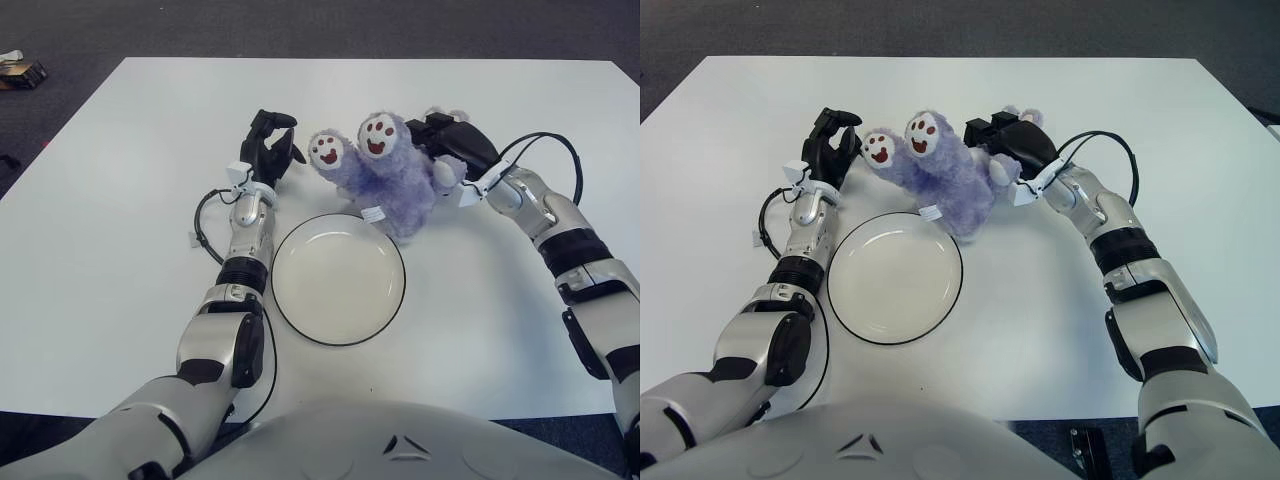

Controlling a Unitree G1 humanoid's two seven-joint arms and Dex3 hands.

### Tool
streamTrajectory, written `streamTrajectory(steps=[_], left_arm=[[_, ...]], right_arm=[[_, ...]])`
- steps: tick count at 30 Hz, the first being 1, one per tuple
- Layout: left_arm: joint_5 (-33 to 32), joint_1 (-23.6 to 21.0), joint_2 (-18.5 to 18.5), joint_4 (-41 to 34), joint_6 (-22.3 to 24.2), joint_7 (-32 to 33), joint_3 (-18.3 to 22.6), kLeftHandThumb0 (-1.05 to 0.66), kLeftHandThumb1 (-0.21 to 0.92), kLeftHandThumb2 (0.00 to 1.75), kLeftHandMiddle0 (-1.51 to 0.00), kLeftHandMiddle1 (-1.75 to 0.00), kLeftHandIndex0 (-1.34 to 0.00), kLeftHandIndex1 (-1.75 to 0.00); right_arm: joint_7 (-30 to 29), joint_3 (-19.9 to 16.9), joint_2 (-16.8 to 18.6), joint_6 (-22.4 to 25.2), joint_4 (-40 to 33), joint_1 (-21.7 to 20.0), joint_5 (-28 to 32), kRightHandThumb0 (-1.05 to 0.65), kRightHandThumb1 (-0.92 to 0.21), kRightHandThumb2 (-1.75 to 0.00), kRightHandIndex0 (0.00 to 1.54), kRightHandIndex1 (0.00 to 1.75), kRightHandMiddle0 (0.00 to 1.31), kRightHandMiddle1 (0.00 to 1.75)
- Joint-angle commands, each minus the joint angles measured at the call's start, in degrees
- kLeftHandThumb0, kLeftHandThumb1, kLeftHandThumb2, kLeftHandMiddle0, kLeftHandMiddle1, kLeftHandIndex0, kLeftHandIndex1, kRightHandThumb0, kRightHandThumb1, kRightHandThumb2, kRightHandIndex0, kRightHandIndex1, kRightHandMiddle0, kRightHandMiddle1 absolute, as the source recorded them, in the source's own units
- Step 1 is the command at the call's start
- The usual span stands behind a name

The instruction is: Put the doll into the plate.

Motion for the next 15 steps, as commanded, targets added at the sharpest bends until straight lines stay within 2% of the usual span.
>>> streamTrajectory(steps=[1,6,11,15], left_arm=[[-0.20,0.32,0.57,0.31,-0.45,-0.42,0.28,-0.36,0.92,0.25,-0.88,-1.75,-0.49,-1.44],[0.05,0.06,1.61,0.67,-0.20,-0.40,0.46,-0.36,0.92,0.24,-0.88,-1.75,-0.50,-1.44],[0.03,0.02,1.77,0.78,-0.23,-0.37,0.39,-0.36,0.92,0.24,-0.88,-1.75,-0.50,-1.44],[1.78,0.01,3.63,1.21,-0.08,1.76,0.44,-0.36,0.92,0.24,-0.89,-1.75,-0.50,-1.44]], right_arm=[[-1.14,-2.27,1.25,0.42,0.12,1.20,2.94,0.42,-0.49,-1.10,0.47,1.75,0.55,1.75],[-0.87,-4.28,2.63,0.69,-0.28,1.48,5.62,0.42,-0.48,-1.10,0.48,1.75,0.55,1.75],[-0.48,-4.80,2.89,0.75,-0.48,1.62,5.90,0.42,-0.48,-1.10,0.48,1.75,0.55,1.75],[1.52,-6.64,3.94,1.70,-3.49,0.80,9.17,0.41,-0.51,-1.06,0.46,1.75,0.55,1.75]])
